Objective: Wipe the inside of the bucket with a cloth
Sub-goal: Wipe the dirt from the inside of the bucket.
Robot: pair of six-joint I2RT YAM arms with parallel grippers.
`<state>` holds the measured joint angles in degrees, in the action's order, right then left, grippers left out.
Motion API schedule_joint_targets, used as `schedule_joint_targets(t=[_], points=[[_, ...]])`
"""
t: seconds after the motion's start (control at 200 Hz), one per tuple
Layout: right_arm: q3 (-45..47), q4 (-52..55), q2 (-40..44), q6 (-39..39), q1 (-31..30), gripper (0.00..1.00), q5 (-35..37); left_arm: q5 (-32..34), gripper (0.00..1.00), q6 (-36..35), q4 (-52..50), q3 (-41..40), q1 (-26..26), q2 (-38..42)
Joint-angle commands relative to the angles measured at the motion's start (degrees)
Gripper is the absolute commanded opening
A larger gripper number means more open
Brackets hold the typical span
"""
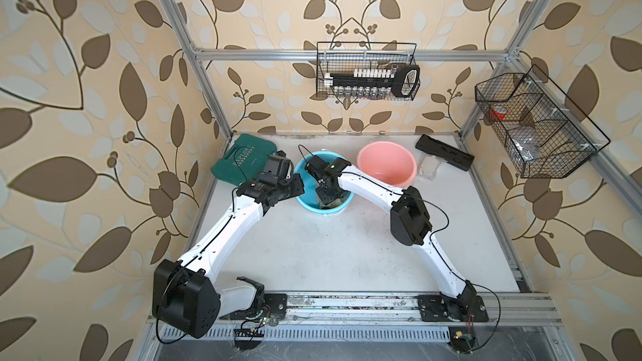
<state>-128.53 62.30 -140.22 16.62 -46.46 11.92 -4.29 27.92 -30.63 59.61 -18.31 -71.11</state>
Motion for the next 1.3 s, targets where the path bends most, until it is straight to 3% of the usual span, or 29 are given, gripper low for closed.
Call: schedule_joint_targets(t=[0.0,0.165,0.38,0.515,0.645,0.815,0.9,1.03,1.16,1.3], points=[[0.35,-2.4,-2.38,3.89,1.57,0.0,-8.5,-7.52,0.0,-0.38,-3.03,0.11,-1.49,2.64],[7.82,-12.1,-0.01,6.64,1.44,0.0,-25.54,-4.81,0.0,-0.41,-4.25,0.32,-1.9,2.06],[8.02,-13.39,1.55,4.18,-0.3,0.0,-34.12,-1.27,0.0,-0.96,-5.77,-0.21,-2.26,1.59],[14.0,-17.8,6.49,3.15,-0.29,0.0,-44.56,2.1,0.0,-1.79,-7.43,0.31,-2.35,1.05],[22.15,-21.84,14.02,2.81,1.13,0.0,-50.3,5.24,0.0,-2.1,-9.01,0.83,-2.35,0.43],[29.14,-21.85,22.87,-0.92,3.07,0.0,-50.54,6.64,0.0,-1.96,-8.92,0.78,-2.35,0.58],[30.78,-21.75,25.92,-1.27,3.8,0.0,-45.6,6.62,0.0,-1.95,-8.85,1.03,-2.35,0.5],[29.32,-17.59,26.95,-3.38,2.67,0.0,-28.45,6.14,0.0,-1.83,-8.92,1.47,-2.35,0.48],[25.3,-11.92,23.64,-5.84,-0.51,0.0,-10.25,6.04,0.0,-2.04,-9.19,1.8,-2.35,0.65],[20.78,-7.49,19.01,-5.28,-2.58,0.0,3.32,6.14,0.0,-2.35,-9.45,1.9,-2.35,0.81]])
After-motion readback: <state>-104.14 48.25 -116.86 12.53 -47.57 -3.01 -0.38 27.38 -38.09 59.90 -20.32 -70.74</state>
